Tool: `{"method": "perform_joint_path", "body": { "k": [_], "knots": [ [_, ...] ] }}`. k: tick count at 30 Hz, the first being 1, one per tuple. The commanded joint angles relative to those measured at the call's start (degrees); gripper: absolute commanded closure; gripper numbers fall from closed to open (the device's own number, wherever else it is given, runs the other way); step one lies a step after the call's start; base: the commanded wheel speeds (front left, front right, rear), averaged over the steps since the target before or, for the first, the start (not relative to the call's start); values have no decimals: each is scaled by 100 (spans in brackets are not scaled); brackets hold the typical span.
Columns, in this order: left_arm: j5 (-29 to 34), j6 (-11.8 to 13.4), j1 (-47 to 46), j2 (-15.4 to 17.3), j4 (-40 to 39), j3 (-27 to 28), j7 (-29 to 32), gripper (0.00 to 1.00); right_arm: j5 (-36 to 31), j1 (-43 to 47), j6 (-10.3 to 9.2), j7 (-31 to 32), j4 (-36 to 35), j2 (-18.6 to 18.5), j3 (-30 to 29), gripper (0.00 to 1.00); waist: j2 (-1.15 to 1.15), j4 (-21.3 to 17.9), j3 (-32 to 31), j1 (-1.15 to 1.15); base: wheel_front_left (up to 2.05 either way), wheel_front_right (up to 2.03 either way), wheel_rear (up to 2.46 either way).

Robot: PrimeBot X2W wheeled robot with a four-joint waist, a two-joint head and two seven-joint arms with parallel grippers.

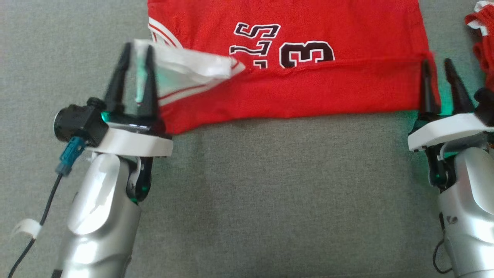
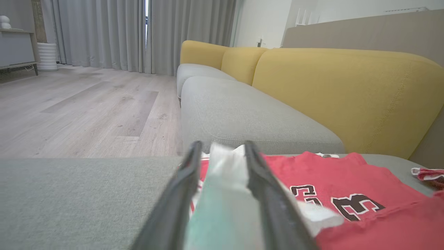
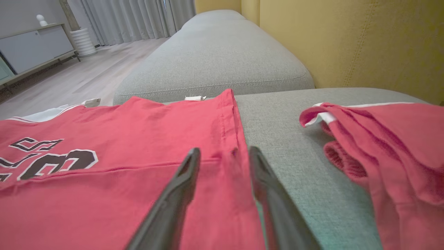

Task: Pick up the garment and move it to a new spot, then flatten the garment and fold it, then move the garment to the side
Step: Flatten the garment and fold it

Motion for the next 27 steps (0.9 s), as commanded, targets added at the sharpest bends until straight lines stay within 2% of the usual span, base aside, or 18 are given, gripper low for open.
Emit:
{"method": "perform_joint_path", "body": {
  "k": [1, 5, 8, 13, 19, 27],
  "knots": [
    [64, -36, -49, 93, -160, 247, -27, 0, -65, -92, -4, -81, -138, 20, 85, 0, 0, -3, -48, 0, 0, 0, 0],
    [122, -11, 257, -43, -192, 433, -27, 0, -282, 103, -4, -207, -236, -8, 5, 0, 0, -4, -183, 0, 0, 0, 0],
    [148, -23, 717, -130, -188, 399, -28, 0, -434, 395, -4, -244, -408, 125, -110, 0, 0, -16, -284, 0, 0, 0, 0],
    [47, 166, 1348, -241, 203, 390, 3, 0, -547, 853, -4, -260, -690, 290, -282, 0, 0, -15, -368, 0, 0, 0, 0],
    [-40, 318, 1166, -229, 846, 411, 268, 0, -698, 1041, -4, -154, -863, 373, -386, 0, 0, -77, -359, 0, 0, 0, 0],
    [18, 355, 845, -129, 1176, 396, 204, 0, -796, 1028, -4, -22, -993, 436, -344, 0, 0, -94, -289, 0, 0, 0, 0]
  ]
}}
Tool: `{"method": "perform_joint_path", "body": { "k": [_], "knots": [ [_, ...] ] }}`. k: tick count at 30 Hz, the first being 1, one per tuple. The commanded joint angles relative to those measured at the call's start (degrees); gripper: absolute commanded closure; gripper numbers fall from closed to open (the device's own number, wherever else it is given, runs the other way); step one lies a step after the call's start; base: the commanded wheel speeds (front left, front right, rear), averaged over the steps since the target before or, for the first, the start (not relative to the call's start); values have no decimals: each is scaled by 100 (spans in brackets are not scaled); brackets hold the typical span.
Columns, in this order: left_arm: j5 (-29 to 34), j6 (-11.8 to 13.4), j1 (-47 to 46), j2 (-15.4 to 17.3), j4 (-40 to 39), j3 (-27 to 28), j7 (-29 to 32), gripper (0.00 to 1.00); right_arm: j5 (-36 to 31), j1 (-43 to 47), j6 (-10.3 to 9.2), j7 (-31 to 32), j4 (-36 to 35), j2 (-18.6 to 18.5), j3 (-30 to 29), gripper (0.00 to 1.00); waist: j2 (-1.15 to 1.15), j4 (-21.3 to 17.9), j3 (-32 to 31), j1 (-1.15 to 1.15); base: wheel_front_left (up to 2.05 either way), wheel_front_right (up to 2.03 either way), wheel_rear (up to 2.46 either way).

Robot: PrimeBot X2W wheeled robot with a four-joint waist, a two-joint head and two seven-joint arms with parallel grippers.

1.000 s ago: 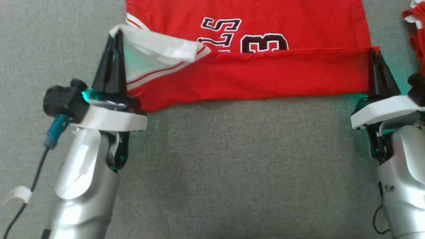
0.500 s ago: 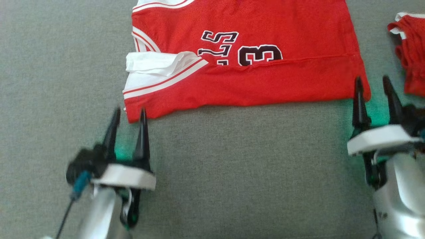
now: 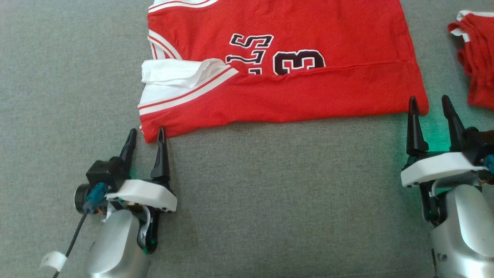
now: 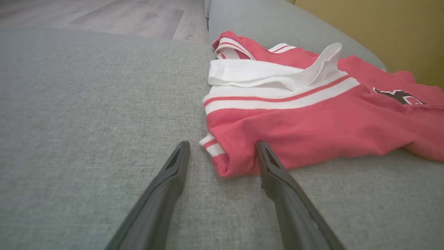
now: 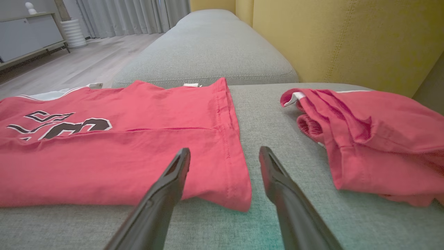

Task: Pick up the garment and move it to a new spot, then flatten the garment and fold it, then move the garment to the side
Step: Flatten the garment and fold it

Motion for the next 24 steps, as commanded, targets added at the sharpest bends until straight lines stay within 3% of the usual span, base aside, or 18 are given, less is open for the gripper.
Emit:
{"method": "perform_joint_path", "body": {
  "k": [1, 4, 5, 6, 7, 8, 13, 24],
  "knots": [
    [40, 29, -149, 140, -59, 181, -59, 0, -57, -40, -4, -11, -211, -4, 119, 0, 0, 10, 5, 0, 0, 0, 0],
    [30, 18, -197, 163, 25, 167, -63, 0, -72, -41, -4, 0, -214, 7, 117, 0, 0, 24, 0, 0, 0, 0, 0],
    [35, 11, -203, 181, 60, 155, -56, 18, -76, -46, -4, 4, -214, 15, 122, 0, 0, 23, -4, 0, 0, 0, 0],
    [28, -13, -204, 194, 97, 136, -33, 53, -78, -52, -4, 7, -216, 23, 125, 0, 0, 21, -9, 0, 0, 0, 0],
    [-2, -56, -197, 195, 132, 116, 9, 80, -79, -56, -4, 10, -220, 30, 125, 0, 0, 21, -14, 0, 0, 0, 0],
    [-76, -110, -179, 183, 164, 106, 70, 100, -78, -58, -4, 12, -225, 36, 121, 0, 0, 23, -19, 0, 0, 0, 0],
    [-352, -279, -121, 160, 149, 38, 319, 100, -67, -41, -4, 389, -96, 94, -10, 0, 0, 43, -26, 0, 0, 0, 0],
    [-373, -348, -192, 261, -229, -179, 431, 100, -202, -126, -4, 1145, 37, 233, -395, 0, 0, 205, 97, 0, 0, 0, 0]
  ]
}}
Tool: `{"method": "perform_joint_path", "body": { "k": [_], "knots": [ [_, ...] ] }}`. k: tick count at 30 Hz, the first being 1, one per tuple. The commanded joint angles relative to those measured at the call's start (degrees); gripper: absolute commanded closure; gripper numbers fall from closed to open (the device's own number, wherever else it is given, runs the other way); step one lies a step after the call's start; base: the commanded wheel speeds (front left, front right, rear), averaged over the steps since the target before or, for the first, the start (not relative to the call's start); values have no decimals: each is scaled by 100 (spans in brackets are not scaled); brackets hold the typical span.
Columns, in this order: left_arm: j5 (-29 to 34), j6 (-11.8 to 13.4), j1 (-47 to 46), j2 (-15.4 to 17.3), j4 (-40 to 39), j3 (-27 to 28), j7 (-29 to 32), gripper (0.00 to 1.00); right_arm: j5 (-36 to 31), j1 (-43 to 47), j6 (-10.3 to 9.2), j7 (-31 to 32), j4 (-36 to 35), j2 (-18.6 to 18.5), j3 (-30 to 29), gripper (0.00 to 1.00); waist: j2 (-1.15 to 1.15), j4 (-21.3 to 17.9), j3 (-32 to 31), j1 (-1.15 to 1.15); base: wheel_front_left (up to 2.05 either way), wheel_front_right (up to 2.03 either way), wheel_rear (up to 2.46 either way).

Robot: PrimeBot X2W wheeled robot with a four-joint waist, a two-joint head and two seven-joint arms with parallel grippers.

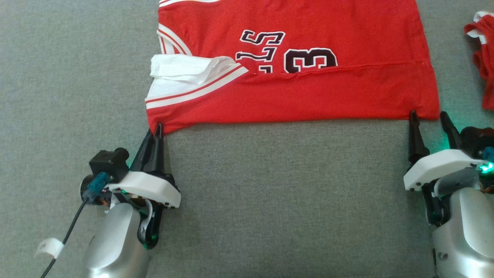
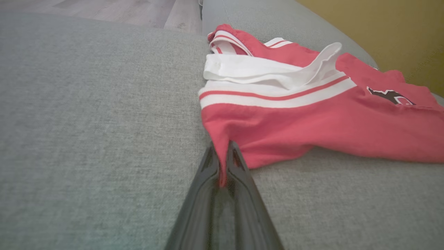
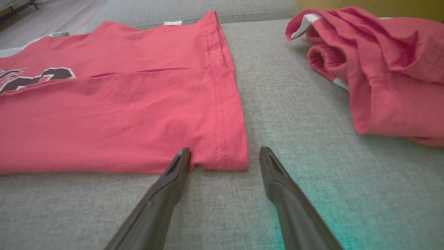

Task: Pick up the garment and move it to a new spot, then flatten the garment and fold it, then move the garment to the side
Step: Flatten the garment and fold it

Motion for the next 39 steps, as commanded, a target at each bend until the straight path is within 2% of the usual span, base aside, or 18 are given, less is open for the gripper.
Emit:
{"method": "perform_joint_path", "body": {
  "k": [1, 2, 3, 4, 5, 19, 28, 34, 39],
  "knots": [
    [-4, -32, -43, 154, -112, 97, 18, 100, -77, -106, -4, 85, -92, 39, 49, 0, 0, 28, 3, 0, 0, 0, 0],
    [0, -32, -43, 158, -130, 83, 20, 100, -84, -107, -4, 122, -81, 46, 32, 9, 0, 42, 1, 0, 0, 0, 0],
    [6, -32, -41, 165, -147, 68, 18, 100, -74, -104, -4, 135, -81, 53, 25, 52, 0, 53, -5, 0, 0, 0, 0],
    [11, -33, -35, 174, -164, 55, 15, 100, -41, -96, -4, 147, -82, 59, 41, 73, 0, 64, -15, 0, 0, 0, 0],
    [16, -34, -26, 185, -180, 42, 11, 100, 17, -79, -4, 174, -79, 63, 67, 100, 0, 74, -32, 0, 0, 0, 0],
    [42, 54, 591, 424, -794, -62, 98, 100, 577, 621, -4, 395, -673, -138, -18, 100, 0, 170, -444, 0, 0, 0, 0],
    [88, 297, 1769, 598, -1798, -241, 437, 100, 938, 1859, -4, 719, -1657, -457, -28, 100, 0, 133, -753, 0, 0, 0, 0],
    [-2, 465, 2524, 631, -2387, -320, 704, 100, 1075, 2716, -4, 989, -2355, -474, -192, 100, 0, 125, -896, 0, 0, 0, 0],
    [-124, 500, 2810, 585, -2507, -393, 870, 100, 1157, 3053, -4, 1169, -2594, -432, -248, 100, 0, 102, -964, 0, 0, 0, 0]
  ]
}}
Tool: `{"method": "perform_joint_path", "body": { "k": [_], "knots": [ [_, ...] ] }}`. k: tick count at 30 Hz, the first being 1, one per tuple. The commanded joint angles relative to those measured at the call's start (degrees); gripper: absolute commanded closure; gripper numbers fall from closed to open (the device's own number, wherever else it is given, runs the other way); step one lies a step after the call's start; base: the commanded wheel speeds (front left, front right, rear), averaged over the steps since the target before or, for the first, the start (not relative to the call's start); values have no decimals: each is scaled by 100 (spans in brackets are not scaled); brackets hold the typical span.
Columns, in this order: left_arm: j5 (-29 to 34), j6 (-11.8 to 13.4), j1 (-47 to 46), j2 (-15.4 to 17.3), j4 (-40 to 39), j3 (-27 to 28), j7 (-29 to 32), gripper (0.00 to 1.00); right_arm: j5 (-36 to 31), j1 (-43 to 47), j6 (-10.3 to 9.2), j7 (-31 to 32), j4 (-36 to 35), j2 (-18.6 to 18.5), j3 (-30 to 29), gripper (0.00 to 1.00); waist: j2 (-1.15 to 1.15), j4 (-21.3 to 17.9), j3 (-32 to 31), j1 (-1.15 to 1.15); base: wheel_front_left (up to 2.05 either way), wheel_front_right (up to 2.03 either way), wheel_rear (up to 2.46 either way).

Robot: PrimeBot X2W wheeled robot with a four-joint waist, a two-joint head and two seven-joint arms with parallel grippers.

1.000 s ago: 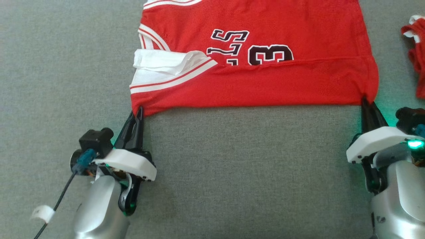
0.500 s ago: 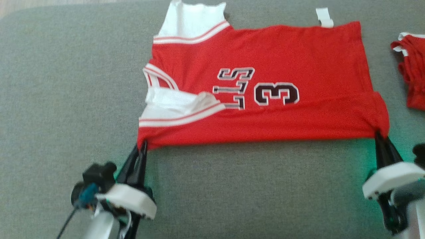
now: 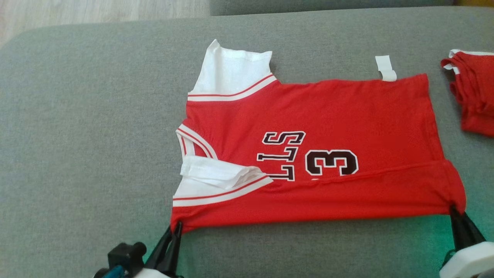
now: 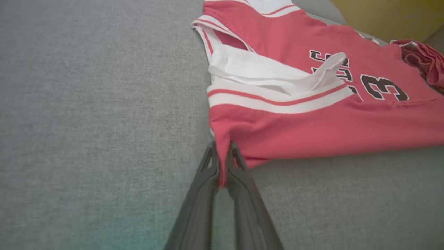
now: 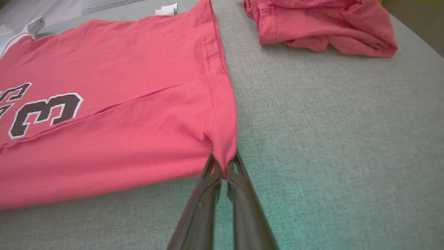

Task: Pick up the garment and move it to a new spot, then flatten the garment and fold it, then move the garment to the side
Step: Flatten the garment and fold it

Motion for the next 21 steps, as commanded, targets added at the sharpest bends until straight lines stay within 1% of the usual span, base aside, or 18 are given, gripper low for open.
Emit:
{"method": "perform_joint_path", "body": {
  "k": [1, 2, 3, 4, 5, 6, 7, 8, 12, 15, 17, 21],
  "knots": [
    [-31, 42, -85, 42, -144, 159, 21, 100, 30, -11, -4, 31, -209, -115, 11, 100, 0, -10, -24, 1, 0, 0, 0],
    [-43, 41, -90, 31, -115, 144, 41, 100, 23, -3, -4, 51, -201, -104, 7, 94, 0, -13, -37, 1, 0, 0, 0],
    [-48, 44, -103, 22, -80, 131, 60, 100, 12, 3, -4, 77, -188, -97, 7, 64, 0, -15, -48, 1, 0, 0, 0],
    [-49, 54, -119, 16, -44, 121, 82, 100, 2, 8, -4, 108, -174, -91, 12, 22, 0, -17, -56, 1, 0, 0, 0],
    [-52, 63, -140, 8, -16, 115, 95, 94, -10, 11, -4, 128, -170, -85, 14, 0, 0, -19, -63, 1, 0, 0, 0],
    [-56, 72, -161, 0, 7, 111, 110, 67, -21, 14, -4, 141, -178, -79, 12, 0, 0, -21, -68, 1, 0, 0, 0],
    [-64, 85, -178, -3, 35, 105, 149, 25, -39, 20, -4, 151, -205, -74, -2, 0, 0, -24, -71, 1, 0, 0, 0],
    [-70, 93, -203, -3, 42, 103, 179, 0, -61, 26, -4, 149, -247, -72, -35, 0, 0, -25, -74, 1, 0, 0, 0],
    [-98, 44, -361, 99, -82, 124, 301, 0, -184, 10, -4, 78, -550, -80, -235, 0, 0, -22, -59, 1, 0, 0, 0],
    [-37, 55, -782, 306, -233, 316, 288, 0, -250, -86, -4, 30, -811, -33, -312, 0, 0, -5, 26, 1, 0, 0, 0],
    [59, -3, -1274, 469, -311, 386, 340, 0, -280, -202, -4, 46, -934, 19, -274, 0, 0, 0, 153, 1, 0, 0, 0],
    [27, -311, -2665, 673, -312, 374, 726, 0, -352, -532, -4, 44, -1029, 119, -177, 0, 0, -29, 463, 1, 0, 0, 0]
  ]
}}
